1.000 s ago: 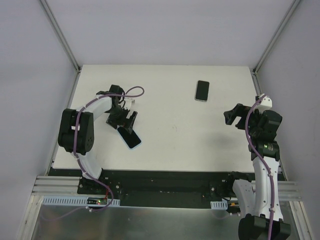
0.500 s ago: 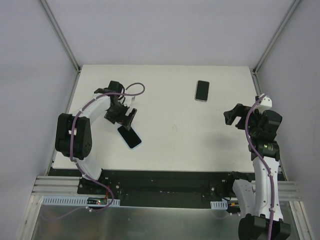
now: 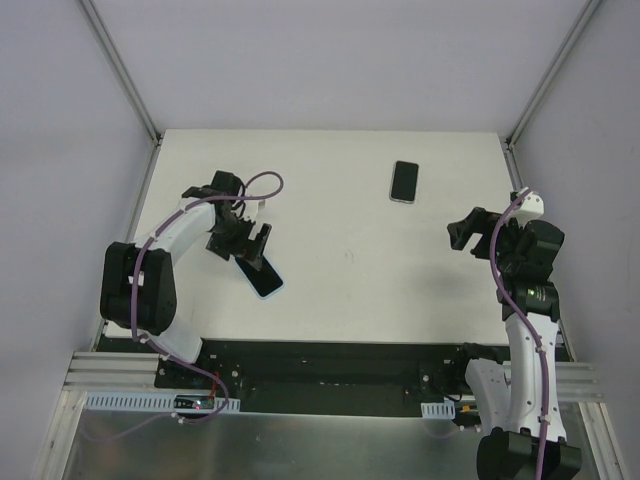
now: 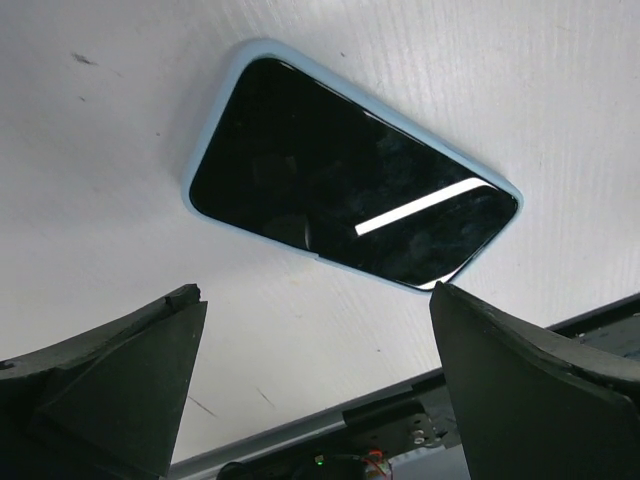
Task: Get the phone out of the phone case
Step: Pick up the phone at the center of the board.
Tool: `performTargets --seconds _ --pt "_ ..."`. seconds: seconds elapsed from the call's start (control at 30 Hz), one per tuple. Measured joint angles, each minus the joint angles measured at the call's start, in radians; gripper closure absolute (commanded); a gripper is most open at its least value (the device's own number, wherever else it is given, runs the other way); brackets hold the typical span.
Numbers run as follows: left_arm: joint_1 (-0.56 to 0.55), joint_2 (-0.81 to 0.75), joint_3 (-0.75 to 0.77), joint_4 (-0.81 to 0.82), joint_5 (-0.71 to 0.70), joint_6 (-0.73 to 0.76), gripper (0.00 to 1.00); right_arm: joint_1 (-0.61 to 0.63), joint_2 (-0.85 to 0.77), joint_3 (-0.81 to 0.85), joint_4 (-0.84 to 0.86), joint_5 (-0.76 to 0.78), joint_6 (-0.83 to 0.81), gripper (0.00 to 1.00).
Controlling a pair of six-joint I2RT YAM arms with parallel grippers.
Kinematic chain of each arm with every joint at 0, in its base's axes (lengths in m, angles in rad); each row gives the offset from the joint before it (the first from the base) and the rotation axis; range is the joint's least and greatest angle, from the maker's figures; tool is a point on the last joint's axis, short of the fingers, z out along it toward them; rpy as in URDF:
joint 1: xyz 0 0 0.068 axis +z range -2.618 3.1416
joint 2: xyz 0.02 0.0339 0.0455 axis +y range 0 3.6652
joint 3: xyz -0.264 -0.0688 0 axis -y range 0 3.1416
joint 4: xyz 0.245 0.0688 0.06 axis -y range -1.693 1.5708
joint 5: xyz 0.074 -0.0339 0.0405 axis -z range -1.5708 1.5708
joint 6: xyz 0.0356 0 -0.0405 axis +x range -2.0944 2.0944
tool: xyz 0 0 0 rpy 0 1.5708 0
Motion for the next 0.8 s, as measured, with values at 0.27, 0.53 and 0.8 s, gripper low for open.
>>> performTargets --seconds 0.27,0.53,0.8 --pt "0.000 0.048 -0.039 -0.002 0.045 -0.039 0.00 0.000 0.008 0.000 0.000 0.000 -0.003 0.01" --pt "0.000 0.166 -0.010 -0.015 0.080 -0.080 0.00 0.000 0.023 0.000 0.000 0.001 -0.004 0.01" --pt "0.000 0.263 0.112 -0.033 0.113 -0.121 0.00 0.000 0.027 0.000 0.000 0.002 -0.010 0.01"
